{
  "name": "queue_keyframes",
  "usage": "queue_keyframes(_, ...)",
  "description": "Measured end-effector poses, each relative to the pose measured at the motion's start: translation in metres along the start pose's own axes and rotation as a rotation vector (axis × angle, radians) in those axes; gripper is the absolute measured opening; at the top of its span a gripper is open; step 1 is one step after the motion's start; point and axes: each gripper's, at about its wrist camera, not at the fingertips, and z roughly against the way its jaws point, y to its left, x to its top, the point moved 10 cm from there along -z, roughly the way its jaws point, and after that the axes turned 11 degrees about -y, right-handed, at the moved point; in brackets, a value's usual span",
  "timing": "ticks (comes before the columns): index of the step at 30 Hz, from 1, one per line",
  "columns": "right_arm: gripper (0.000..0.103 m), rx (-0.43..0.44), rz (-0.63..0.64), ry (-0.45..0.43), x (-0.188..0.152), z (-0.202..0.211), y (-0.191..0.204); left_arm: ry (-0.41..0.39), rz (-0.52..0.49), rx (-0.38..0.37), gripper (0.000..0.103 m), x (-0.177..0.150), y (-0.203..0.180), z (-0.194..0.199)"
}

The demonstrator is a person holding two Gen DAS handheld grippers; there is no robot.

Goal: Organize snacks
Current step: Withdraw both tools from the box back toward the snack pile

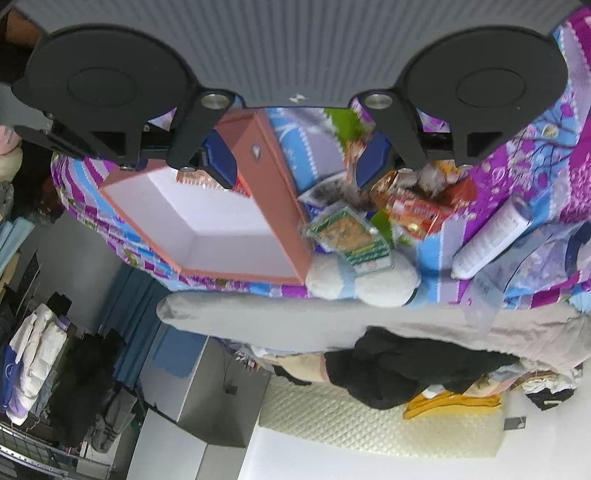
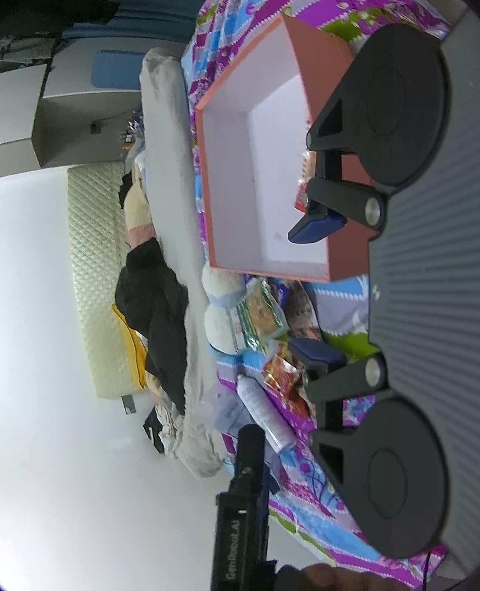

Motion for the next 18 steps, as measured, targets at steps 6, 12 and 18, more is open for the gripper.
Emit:
queue_keyframes(6,0.059,0.033,0.012,0.024,-0.013,-0.001,0.021,0.046,0.062,0.035,0.076,-0.024,0.026,0.006)
queue_keyframes(12,0.059,0.060,0.017,0.054,-0.024,-0.010,0.035,0.076,0.120,0.063,0.076,-0.041,0.053,-0.007)
queue_keyframes(18,0.059,0.119,-0.005,0.106,-0.040,-0.033,0.052,0.069,0.184,0.103,0.076,-0.044,0.087,-0.034)
